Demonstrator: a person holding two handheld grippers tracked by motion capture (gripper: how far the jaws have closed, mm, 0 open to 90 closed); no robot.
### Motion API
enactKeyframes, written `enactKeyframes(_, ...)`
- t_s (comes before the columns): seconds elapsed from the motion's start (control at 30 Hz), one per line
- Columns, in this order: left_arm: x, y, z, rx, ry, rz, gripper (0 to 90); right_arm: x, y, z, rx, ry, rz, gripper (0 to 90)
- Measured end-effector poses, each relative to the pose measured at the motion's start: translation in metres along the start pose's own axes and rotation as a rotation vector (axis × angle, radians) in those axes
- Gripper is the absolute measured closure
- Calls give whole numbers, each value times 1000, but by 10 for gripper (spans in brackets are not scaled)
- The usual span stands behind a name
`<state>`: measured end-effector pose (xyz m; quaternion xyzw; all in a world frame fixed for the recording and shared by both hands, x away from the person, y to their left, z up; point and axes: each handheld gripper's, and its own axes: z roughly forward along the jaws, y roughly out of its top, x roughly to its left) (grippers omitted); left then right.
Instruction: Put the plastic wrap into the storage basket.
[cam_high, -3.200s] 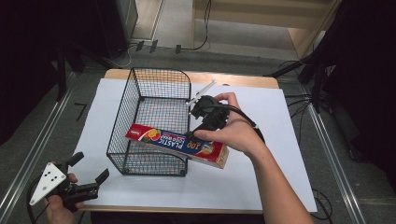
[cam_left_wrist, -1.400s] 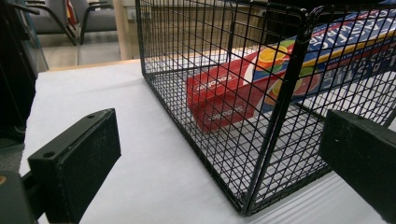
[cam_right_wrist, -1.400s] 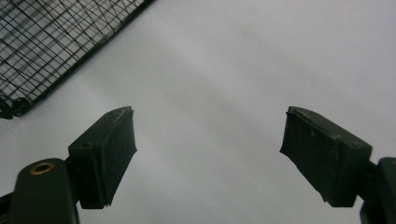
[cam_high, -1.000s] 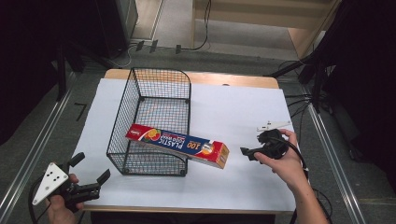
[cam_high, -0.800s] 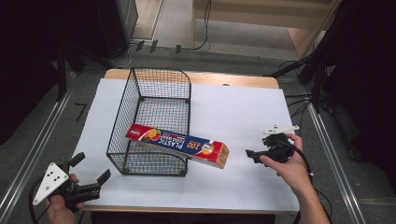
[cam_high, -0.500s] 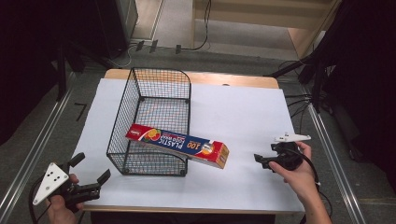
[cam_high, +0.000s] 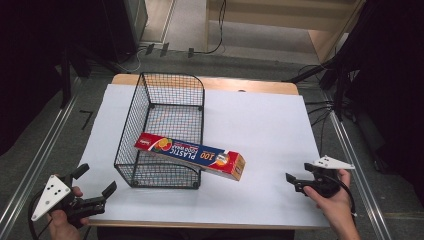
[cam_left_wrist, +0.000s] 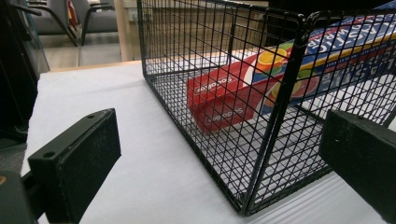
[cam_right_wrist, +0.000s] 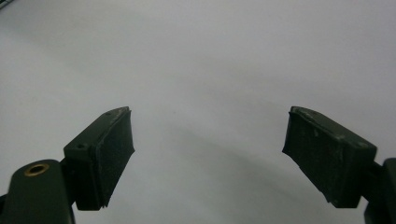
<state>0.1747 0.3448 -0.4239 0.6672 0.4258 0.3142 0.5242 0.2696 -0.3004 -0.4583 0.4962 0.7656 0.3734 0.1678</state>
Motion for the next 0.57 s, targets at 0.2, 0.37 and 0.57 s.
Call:
enactKeyframes(0.2, -1, 1, 0, -6, 1, 1, 0, -16, -20, -18, -54, -7, 72, 186)
enactKeyframes(0.37, -2, 2, 1, -4, 1, 3, 0, -31, -34, -26, -112, -59, 114, 239)
enactKeyframes(0.57, -2, 3, 4, -6, -2, 4, 0, -45, -39, -35, -195, -94, 164, 324)
